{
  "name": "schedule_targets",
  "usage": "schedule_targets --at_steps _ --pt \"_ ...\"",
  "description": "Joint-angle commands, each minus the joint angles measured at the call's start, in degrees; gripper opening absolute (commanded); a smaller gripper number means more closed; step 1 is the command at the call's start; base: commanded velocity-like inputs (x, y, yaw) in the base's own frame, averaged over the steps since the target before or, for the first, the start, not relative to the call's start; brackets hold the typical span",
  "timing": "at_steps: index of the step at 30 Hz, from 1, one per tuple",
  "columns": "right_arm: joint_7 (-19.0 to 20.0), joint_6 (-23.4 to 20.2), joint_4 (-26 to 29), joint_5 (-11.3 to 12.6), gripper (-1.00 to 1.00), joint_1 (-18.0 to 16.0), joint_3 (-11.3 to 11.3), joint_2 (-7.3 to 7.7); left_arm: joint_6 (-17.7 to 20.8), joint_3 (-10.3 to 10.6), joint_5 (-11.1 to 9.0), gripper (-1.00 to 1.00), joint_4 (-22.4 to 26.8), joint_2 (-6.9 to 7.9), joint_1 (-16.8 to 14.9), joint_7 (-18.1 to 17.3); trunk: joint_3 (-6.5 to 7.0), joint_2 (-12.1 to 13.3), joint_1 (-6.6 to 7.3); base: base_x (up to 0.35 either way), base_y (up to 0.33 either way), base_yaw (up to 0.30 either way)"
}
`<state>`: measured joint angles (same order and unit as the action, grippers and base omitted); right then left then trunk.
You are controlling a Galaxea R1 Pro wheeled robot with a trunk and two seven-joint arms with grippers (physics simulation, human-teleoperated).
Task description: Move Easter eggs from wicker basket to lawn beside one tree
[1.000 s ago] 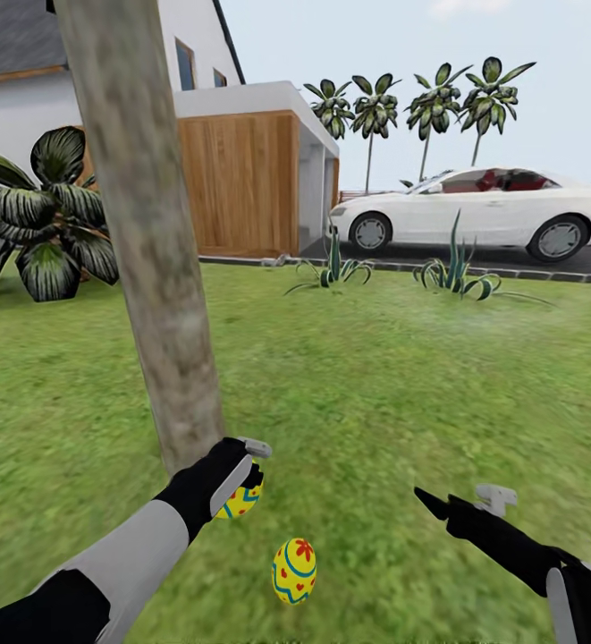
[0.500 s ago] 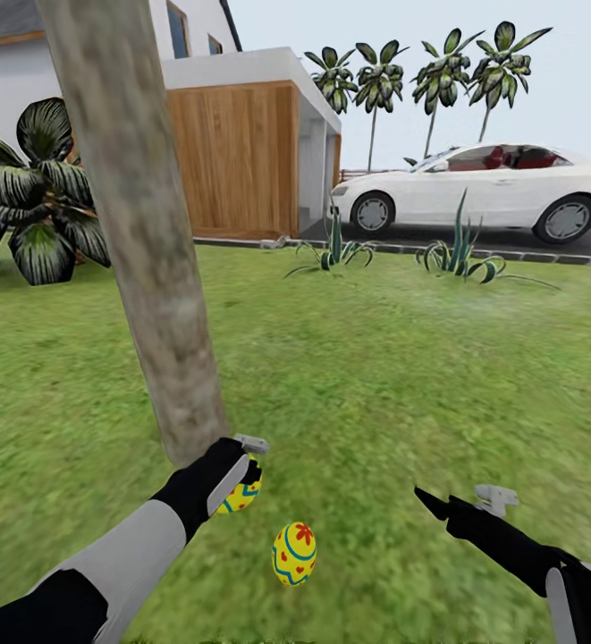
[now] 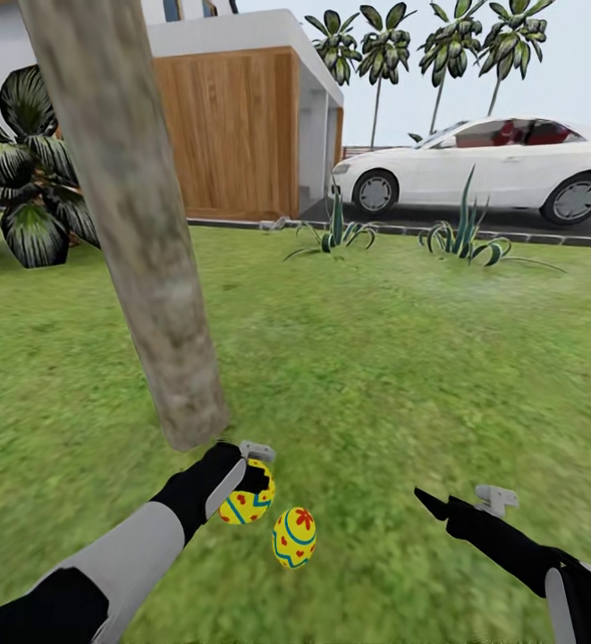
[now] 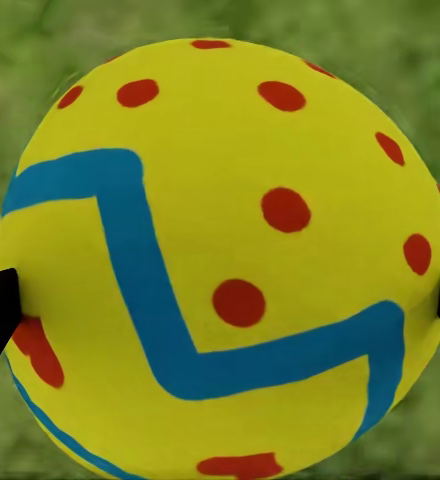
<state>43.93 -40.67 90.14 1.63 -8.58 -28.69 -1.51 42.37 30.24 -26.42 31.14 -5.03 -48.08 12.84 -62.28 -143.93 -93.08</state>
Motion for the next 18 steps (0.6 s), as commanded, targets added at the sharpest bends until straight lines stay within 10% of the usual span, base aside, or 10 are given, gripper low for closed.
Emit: schedule_targets --at_steps 1,18 --pt "0.2 -0.5 0.0 0.2 1.0 -0.1 -0.1 -0.06 -0.1 0.3 -0.6 -1.0 -0.4 0.07 -0.1 0.5 -0.28 0.0 -0.01 0.0 0.0 0.0" --pt "0.4 0.2 0.2 0.9 1.0 0.0 -0.6 -0.46 -0.9 0.3 -0.5 -1.0 -1.2 2.22 -0.3 0.8 -3.97 -0.3 -0.45 0.0 0.0 0.007"
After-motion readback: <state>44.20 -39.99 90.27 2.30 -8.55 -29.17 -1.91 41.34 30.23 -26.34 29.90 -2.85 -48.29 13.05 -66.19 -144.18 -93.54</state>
